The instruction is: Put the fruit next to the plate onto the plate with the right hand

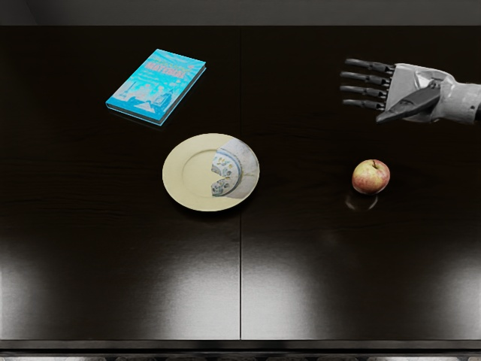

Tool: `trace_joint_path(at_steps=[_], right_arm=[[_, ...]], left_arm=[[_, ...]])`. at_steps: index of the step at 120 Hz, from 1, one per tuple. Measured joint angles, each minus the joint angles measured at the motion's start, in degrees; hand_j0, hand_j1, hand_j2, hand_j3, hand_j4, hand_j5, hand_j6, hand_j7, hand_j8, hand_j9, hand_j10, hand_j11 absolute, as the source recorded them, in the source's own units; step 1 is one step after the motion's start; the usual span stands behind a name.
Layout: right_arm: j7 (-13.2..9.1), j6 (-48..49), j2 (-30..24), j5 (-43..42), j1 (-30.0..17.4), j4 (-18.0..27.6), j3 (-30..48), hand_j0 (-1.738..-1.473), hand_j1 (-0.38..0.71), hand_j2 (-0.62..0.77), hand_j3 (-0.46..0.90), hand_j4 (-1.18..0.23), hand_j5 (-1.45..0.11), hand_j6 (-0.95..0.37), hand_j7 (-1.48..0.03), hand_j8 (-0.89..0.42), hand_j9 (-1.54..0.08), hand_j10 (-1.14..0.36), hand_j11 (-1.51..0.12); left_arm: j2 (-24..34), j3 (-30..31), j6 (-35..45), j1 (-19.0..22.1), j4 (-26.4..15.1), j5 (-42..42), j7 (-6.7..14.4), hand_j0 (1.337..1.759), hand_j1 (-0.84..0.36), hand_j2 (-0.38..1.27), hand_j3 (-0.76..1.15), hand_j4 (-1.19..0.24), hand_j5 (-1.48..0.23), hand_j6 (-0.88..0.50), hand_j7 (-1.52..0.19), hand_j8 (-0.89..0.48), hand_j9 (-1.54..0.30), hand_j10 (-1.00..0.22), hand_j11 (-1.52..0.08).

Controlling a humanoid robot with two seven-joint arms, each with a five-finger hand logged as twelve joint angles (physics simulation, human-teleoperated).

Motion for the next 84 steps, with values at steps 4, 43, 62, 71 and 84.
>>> trace_joint_path(at_steps=[4,43,62,71,84], right_arm=[[-0.1,0.0,0.0,-0.1,-0.1,0.0,0.0,-1.658,-0.31,-0.01,0.00,-0.03,-0.04,-0.03,-0.05,-0.03,-0.04,-0.03,-0.04],[-0.2,0.0,-1.3,-8.7,0.3,-0.8,3.0,-1.658,-0.31,-0.01,0.00,-0.03,-0.05,-0.03,-0.05,-0.03,-0.05,-0.03,-0.05],[-0.1,0.0,-2.1,-26.1,1.5,0.0,8.1,-1.658,-0.31,-0.01,0.00,-0.03,-0.05,-0.03,-0.05,-0.03,-0.05,-0.03,-0.05],[-0.1,0.0,-2.8,-32.9,1.8,2.5,9.5,-1.658,-0.31,-0.01,0.00,-0.04,-0.05,-0.04,-0.05,-0.04,-0.05,-0.04,-0.05],[-0.3,0.0,-4.4,-41.7,2.2,8.5,10.3,-1.658,-0.30,-0.01,0.00,-0.04,-0.05,-0.04,-0.05,-0.04,-0.05,-0.04,-0.05]], left_arm=[[0.0,0.0,0.0,0.0,0.0,0.0,0.0,1.658,0.07,0.05,0.00,-0.23,-0.30,-0.23,-0.30,-0.23,-0.30,-0.23,-0.30],[0.0,0.0,0.0,0.0,0.0,0.0,0.0,1.658,0.07,0.05,0.00,-0.23,-0.30,-0.23,-0.30,-0.23,-0.30,-0.23,-0.30],[0.0,0.0,0.0,0.0,0.0,0.0,0.0,1.658,0.07,0.05,0.00,-0.23,-0.30,-0.23,-0.30,-0.23,-0.30,-0.23,-0.30],[0.0,0.0,0.0,0.0,0.0,0.0,0.0,1.658,0.07,0.05,0.00,-0.23,-0.30,-0.23,-0.30,-0.23,-0.30,-0.23,-0.30],[0.0,0.0,0.0,0.0,0.0,0.0,0.0,1.658,0.07,0.05,0.00,-0.23,-0.30,-0.23,-0.30,-0.23,-0.30,-0.23,-0.30]])
